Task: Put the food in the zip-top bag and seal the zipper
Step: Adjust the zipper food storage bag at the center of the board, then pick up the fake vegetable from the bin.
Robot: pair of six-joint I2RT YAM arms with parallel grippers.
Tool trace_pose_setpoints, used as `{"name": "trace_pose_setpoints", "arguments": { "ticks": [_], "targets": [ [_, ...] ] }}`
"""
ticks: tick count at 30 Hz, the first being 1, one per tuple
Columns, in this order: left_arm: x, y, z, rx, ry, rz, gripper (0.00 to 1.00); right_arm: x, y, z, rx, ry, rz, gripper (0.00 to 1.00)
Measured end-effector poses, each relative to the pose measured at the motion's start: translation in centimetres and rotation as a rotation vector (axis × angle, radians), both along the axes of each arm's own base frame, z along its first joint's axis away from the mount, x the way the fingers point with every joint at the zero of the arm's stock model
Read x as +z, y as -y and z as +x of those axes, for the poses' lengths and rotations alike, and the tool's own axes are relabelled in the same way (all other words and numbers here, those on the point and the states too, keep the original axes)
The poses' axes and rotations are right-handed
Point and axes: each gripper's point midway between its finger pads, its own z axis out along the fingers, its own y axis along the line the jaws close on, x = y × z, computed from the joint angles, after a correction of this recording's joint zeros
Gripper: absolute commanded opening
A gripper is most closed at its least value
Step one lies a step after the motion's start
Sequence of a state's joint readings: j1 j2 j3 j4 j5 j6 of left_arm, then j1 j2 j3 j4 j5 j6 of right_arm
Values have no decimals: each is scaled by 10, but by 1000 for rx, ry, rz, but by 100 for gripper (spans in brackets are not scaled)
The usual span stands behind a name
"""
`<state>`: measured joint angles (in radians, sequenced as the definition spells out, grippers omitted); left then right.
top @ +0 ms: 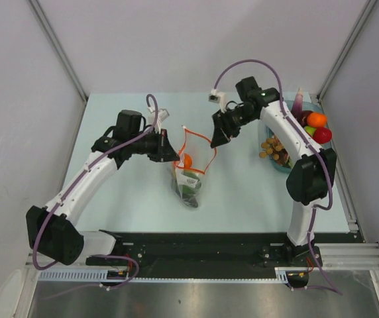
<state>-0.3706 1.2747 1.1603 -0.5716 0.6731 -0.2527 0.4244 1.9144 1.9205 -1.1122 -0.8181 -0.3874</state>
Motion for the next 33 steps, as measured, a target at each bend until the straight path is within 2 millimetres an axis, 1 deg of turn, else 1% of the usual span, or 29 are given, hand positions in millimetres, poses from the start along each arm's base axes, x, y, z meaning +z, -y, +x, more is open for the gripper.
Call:
{"name": "trace_pose_setpoints", "arguments": {
  "ticks": [1, 3, 4, 5, 7, 8, 9, 10, 11, 13, 14, 15, 16, 18, 21, 24, 26, 28, 30, 33],
  "targets": [
    [-6, 0, 3, 4, -13, 10, 0, -2, 10, 9, -36, -9, -7, 79],
    [-14, -1, 6, 8, -35, 26, 0, 1, 37, 31, -128, -13, -5, 87],
    [-16, -1, 7, 9, -40, 31, 0, 7, 56, 45, -187, -2, 2, 95],
    [-16, -1, 7, 9, -42, 32, 0, 16, 79, 62, -254, 20, 13, 97],
    [-15, -1, 7, 9, -39, 32, 0, 40, 135, 96, -405, 93, 32, 99],
    [-14, -1, 8, 9, -36, 30, 0, 52, 166, 110, -482, 135, 35, 100],
    [-14, -1, 8, 9, -34, 30, 0, 62, 191, 120, -545, 172, 35, 100],
    [-13, -1, 8, 9, -34, 29, 0, 74, 224, 132, -624, 219, 30, 100],
    [-13, -1, 8, 9, -34, 29, 0, 86, 262, 143, -717, 273, 16, 100],
    [-13, -1, 8, 9, -34, 29, 0, 94, 312, 155, -848, 337, -24, 100],
    [-13, 0, 9, 9, -32, 28, 0, 95, 335, 160, -913, 364, -58, 100],
    [-12, 0, 9, 9, -28, 26, 0, 92, 355, 167, -973, 384, -96, 100],
    [-12, 0, 10, 10, -26, 25, 0, 88, 369, 175, -1017, 404, -130, 100],
    [-11, 0, 11, 10, -21, 23, 0, 76, 385, 192, -1078, 426, -182, 98],
    [-12, 0, 13, 13, -19, 22, 0, 42, 399, 222, -1137, 421, -245, 95],
    [-14, -2, 15, 20, -27, 25, 0, 3, 405, 244, -1171, 382, -282, 94],
    [-18, -4, 18, 28, -38, 29, 0, -22, 406, 257, -1185, 360, -306, 90],
    [-21, -5, 20, 33, -48, 33, 0, -43, 405, 266, -1196, 343, -324, 88],
    [-25, -6, 21, 38, -62, 38, 0, -58, 403, 273, -1204, 332, -339, 85],
    [-28, -9, 23, 45, -79, 43, 0, -66, 401, 283, -1223, 348, -349, 81]
  ]
}}
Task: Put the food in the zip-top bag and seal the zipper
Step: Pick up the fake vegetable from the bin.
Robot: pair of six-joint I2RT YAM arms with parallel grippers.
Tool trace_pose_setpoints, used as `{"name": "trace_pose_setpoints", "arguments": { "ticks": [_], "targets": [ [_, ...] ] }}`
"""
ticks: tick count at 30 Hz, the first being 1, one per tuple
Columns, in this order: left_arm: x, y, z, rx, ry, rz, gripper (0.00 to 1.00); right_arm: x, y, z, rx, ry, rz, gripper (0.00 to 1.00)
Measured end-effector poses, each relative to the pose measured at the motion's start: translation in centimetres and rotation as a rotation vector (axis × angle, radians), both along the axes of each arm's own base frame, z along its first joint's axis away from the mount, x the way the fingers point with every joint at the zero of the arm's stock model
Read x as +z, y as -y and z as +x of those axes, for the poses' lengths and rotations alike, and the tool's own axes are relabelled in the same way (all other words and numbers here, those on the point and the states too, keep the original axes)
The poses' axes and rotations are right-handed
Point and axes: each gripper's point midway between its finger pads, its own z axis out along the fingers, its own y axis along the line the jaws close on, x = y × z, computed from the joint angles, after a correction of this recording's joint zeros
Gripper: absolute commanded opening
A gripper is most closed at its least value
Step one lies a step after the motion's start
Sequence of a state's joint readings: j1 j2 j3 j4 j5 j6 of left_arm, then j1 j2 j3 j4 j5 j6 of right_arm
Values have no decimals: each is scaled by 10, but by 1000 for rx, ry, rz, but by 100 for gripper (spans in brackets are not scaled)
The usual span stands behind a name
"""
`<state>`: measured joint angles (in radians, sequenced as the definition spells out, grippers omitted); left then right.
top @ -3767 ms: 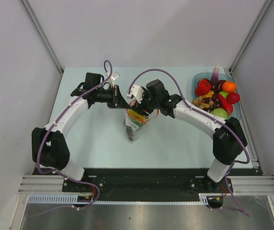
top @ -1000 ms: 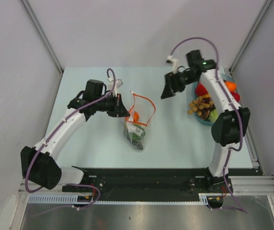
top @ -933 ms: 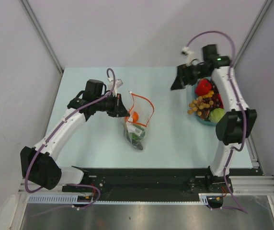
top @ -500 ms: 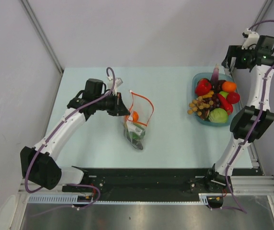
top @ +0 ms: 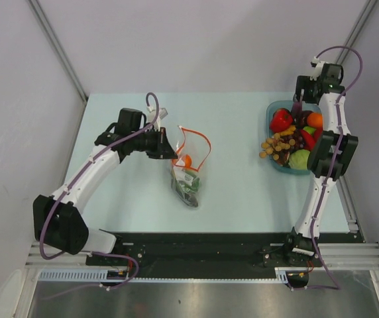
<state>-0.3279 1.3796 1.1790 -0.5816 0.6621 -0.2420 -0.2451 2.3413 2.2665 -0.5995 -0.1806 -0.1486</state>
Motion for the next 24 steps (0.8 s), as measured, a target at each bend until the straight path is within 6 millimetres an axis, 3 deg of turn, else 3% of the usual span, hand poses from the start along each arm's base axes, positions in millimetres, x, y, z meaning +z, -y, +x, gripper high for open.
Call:
{"name": "trace_pose_setpoints", "arguments": {
  "ticks": [11, 17, 24],
  "targets": [
    [-6, -5, 7, 18, -30, 7, 0, -31, -1, 22, -25, 8, -13, 67],
    [-8, -5, 9, 20, -42, 11, 0, -49, -1, 24, -36, -15, 2, 39],
    [-7, -5, 9, 18, -44, 9, 0, -43, 1, 25, -71, 1, 49, 8]
  ]
}}
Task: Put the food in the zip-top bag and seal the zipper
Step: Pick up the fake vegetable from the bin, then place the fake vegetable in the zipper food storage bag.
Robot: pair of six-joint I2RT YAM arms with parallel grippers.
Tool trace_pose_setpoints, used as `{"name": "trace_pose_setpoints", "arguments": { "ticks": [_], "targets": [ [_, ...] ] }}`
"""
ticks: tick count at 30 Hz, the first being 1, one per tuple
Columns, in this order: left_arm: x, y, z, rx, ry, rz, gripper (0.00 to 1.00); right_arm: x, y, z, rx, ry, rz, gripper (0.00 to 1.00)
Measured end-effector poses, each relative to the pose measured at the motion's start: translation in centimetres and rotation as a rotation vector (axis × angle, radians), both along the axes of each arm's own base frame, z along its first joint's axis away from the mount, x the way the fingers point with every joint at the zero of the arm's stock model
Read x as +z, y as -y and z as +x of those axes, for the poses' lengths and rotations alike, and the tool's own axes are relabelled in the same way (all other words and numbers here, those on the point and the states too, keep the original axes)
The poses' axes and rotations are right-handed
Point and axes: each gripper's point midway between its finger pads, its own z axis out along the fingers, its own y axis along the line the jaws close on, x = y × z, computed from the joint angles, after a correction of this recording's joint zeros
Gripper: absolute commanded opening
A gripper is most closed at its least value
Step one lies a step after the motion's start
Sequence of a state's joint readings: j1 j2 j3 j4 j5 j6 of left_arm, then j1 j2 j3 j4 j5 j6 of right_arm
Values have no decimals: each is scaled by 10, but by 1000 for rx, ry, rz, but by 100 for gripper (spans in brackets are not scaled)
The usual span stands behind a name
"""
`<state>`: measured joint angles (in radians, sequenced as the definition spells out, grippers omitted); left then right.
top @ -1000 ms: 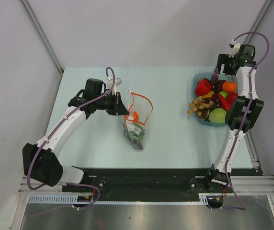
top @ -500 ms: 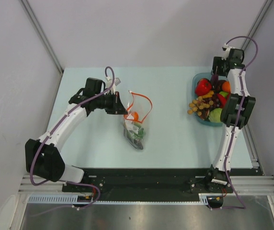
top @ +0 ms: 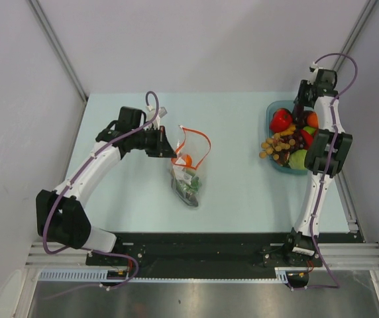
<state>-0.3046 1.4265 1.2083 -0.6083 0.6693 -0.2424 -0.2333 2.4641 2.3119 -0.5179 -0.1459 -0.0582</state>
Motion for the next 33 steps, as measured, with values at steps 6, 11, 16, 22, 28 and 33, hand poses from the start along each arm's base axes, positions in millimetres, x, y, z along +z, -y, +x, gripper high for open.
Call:
{"name": "trace_pose_setpoints", "arguments": {
  "ticks": [6, 11, 16, 22, 28, 33],
  "targets": [
    [1, 1, 0, -4, 2, -6, 0, 55, 3, -1, -42, 107, 94, 0],
    [4, 3, 2, -8, 20, -18, 0, 193, -24, -20, 1, 361, 184, 0],
    [13, 3, 4, -7, 58, -31, 0, 330, -135, -81, 221, 586, 302, 0],
    [35, 3, -4, -10, 127, -58, 0, 356, -331, -188, 641, 544, 502, 0],
    [36, 2, -11, -8, 142, -67, 0, 244, -425, -249, 804, 243, 547, 0],
    [28, 1, -16, -7, 135, -67, 0, 176, -460, -290, 882, 60, 513, 0]
  ]
}}
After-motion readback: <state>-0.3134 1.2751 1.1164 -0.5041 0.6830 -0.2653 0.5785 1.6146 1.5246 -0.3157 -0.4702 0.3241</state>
